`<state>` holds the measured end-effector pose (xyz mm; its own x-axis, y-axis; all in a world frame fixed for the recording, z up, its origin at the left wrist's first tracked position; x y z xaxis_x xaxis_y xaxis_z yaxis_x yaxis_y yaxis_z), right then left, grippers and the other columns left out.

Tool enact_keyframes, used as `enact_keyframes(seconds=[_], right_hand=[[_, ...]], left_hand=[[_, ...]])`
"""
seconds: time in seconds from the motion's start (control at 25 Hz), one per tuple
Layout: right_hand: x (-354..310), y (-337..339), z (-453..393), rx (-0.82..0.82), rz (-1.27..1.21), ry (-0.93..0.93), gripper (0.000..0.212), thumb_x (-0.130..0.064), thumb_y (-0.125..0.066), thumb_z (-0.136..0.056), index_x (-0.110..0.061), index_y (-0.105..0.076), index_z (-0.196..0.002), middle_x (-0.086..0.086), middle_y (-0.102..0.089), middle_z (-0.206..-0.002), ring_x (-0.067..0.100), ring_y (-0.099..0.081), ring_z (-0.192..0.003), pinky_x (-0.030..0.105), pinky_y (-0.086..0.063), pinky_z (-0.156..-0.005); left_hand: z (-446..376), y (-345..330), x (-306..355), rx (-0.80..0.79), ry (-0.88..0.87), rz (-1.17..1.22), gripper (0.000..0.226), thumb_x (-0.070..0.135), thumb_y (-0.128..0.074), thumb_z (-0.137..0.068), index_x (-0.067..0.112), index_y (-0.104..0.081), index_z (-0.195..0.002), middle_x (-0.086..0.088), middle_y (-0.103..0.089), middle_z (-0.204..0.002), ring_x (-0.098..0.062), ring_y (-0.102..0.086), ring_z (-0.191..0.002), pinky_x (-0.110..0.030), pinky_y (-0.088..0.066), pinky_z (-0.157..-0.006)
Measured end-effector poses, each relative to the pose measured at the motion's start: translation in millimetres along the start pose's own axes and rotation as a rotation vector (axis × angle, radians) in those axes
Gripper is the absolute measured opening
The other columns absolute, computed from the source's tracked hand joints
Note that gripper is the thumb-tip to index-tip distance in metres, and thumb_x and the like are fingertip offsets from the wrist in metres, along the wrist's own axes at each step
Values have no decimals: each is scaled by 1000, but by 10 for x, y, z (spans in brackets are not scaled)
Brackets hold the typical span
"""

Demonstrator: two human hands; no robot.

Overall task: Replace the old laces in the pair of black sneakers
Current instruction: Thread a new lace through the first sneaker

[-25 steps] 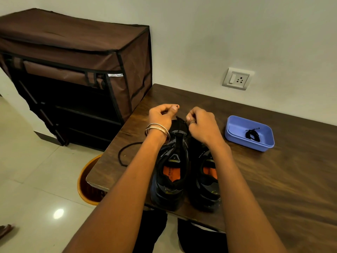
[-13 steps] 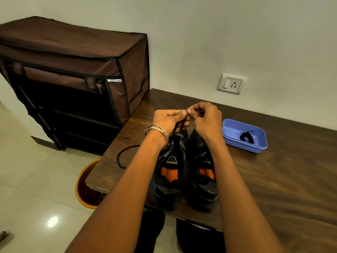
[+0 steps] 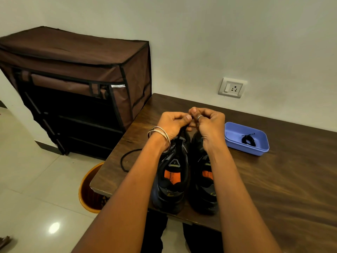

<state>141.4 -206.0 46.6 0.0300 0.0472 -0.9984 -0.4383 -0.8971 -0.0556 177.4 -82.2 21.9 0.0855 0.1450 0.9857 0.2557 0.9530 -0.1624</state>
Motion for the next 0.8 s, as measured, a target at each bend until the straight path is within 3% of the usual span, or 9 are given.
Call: enact_keyframes(seconds=[0.08,0.16,0.28,0.4,0.48,0.72,0.8], right_hand=[[-91,-8,-10,42,88,108,5,-12,-68,-91,-10,-73,-89,2,-70,-77,-5,-63,-54,9,-47,-48],[-130,-43,-35,36,128,169,7,-15,-69,-91,-17,-73,-86,0,-71,-77,-6,-64,-58,8,-47,-53],[208,-14,-221,-2,186,4,18,-11,-62,-95,-19,-69,-80,8,-73,-90,14,-67,-78,33,-59,-77],[689,-146,-251,-287,656,-188,10,-13,-76,-82,-10,-68,-87,15,-70,-101,23,-64,-91,45,-56,-88],[903,-242,-145,-482,898,-247,39,-27,-88,-71,-6,-69,-98,13,-70,-101,25,-65,-96,43,-54,-91],[1116,-177,-87,-412,767,-376,59,-34,-95,-56,-6,-67,-101,14,-70,-101,30,-67,-96,44,-57,-87],[1108,-207,-81,-421,794,-367,74,-32,-94,-58,-9,-60,-119,13,-66,-116,31,-63,-106,43,-55,-92]], left_hand=[[3,12,50,-11,-84,-92,14,4,-59,-93,2,-70,-101,-6,-70,-78,-9,-65,-66,-28,-57,-75],[-19,57,67,20,-118,-138,12,4,-59,-93,3,-71,-96,-4,-69,-74,-8,-63,-64,-25,-56,-70],[-53,242,-58,156,35,70,16,6,-56,-95,5,-70,-89,-6,-69,-74,-17,-67,-69,-31,-58,-74],[-89,337,-159,220,171,317,17,7,-52,-97,6,-68,-90,-8,-73,-78,-21,-72,-77,-34,-58,-80],[-117,303,-126,225,185,382,16,8,-53,-97,5,-67,-90,-9,-74,-80,-22,-73,-79,-36,-58,-81],[-166,143,382,143,71,582,15,10,-52,-98,4,-65,-93,-10,-74,-81,-23,-73,-77,-36,-58,-81],[-188,163,550,122,31,703,15,11,-52,-98,3,-64,-93,-12,-73,-82,-24,-72,-77,-36,-58,-80]])
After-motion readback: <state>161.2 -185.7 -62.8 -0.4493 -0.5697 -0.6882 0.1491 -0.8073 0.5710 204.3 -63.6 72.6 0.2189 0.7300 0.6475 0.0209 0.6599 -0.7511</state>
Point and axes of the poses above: each hand's wrist, its own z-axis away from the middle knuckle, its own y-axis out of the back of the hand, x = y × z, the point moved 9 cm from there along -z, towards the middle knuckle
